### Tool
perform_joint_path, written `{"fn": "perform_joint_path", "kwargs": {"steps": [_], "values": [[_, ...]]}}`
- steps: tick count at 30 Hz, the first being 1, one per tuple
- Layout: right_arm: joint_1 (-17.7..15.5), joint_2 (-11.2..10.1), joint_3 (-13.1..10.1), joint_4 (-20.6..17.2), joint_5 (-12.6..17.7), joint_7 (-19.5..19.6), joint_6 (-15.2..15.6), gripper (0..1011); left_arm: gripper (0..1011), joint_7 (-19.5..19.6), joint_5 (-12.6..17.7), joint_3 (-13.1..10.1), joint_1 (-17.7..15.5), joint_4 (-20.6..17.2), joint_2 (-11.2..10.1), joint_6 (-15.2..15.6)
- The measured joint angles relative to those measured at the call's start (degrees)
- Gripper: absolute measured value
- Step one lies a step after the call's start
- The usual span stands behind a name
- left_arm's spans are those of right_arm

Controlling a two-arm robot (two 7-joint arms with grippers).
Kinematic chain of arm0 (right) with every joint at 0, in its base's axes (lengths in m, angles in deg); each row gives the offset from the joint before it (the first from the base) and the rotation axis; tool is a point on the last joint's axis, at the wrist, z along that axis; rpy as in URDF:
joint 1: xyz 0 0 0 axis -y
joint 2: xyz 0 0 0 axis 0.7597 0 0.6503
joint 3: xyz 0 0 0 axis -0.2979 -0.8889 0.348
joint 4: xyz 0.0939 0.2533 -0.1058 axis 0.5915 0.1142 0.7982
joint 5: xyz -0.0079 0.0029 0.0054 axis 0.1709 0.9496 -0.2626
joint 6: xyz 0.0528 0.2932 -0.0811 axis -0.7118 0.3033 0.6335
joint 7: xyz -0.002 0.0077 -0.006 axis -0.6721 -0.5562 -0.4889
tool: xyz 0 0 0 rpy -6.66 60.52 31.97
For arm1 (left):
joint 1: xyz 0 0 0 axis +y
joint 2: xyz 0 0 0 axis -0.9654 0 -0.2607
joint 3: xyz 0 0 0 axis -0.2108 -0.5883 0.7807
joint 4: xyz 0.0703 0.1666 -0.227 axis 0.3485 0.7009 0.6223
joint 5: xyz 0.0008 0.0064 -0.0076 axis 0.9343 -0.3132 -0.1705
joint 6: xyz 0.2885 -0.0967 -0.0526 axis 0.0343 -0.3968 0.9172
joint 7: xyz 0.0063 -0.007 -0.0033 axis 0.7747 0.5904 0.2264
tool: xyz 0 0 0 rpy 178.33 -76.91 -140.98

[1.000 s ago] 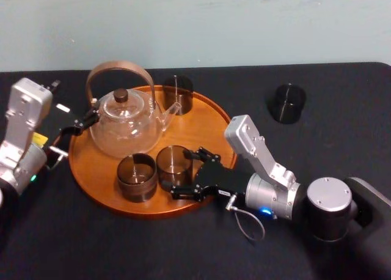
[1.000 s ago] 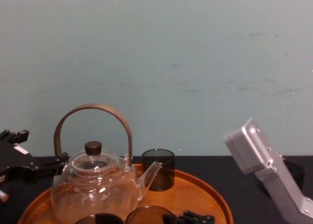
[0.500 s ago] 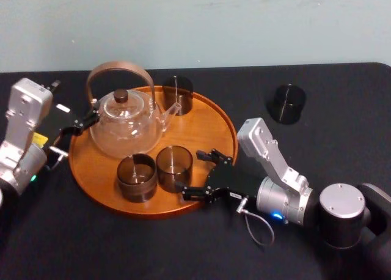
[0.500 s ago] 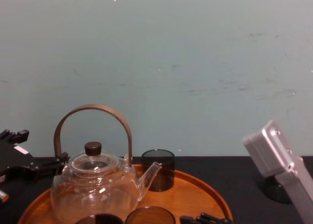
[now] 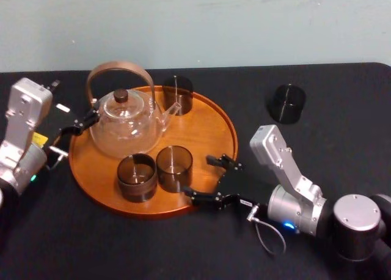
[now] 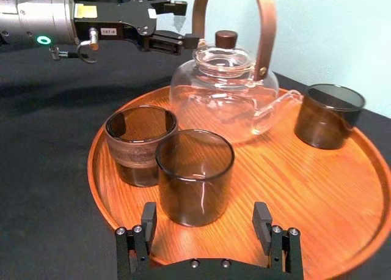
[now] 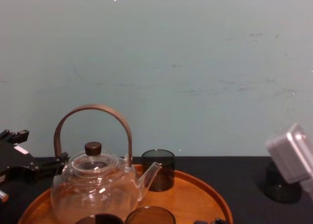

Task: Pick up the glass from the table and place it on the tray.

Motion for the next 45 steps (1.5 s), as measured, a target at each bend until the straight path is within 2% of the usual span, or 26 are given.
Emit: {"fn": "perform_joint_path", "kwargs": {"steps": [8, 10, 17, 23, 31, 45], "values": [[-3.15, -1.99, -2.78, -3.02, 0.50, 2.43, -0.16, 1002, 1010, 0.00, 0.00, 0.00, 0.00, 0.00, 0.00, 0.00], [-4.29, -2.70, -4.28, -3.85, 0.50, 3.75, -0.18, 1002, 1009, 0.00, 0.00, 0.00, 0.00, 0.00, 0.00, 0.00], [-5.73, -3.62, -7.11, -4.47, -0.13, 6.12, -0.18, 1002, 1010, 0.00, 0.00, 0.00, 0.00, 0.00, 0.00, 0.00], [-5.91, -3.91, -10.70, -3.06, -0.99, 8.36, -0.46, 1002, 1010, 0.00, 0.00, 0.00, 0.00, 0.00, 0.00, 0.00], [-5.16, -4.01, -13.66, -1.41, -1.50, 9.23, -0.41, 1003, 1009, 0.00, 0.00, 0.00, 0.00, 0.00, 0.00, 0.00], [-3.33, -2.69, -16.42, 2.89, -1.52, 8.45, -0.66, 1002, 1010, 0.00, 0.00, 0.00, 0.00, 0.00, 0.00, 0.00]]}}
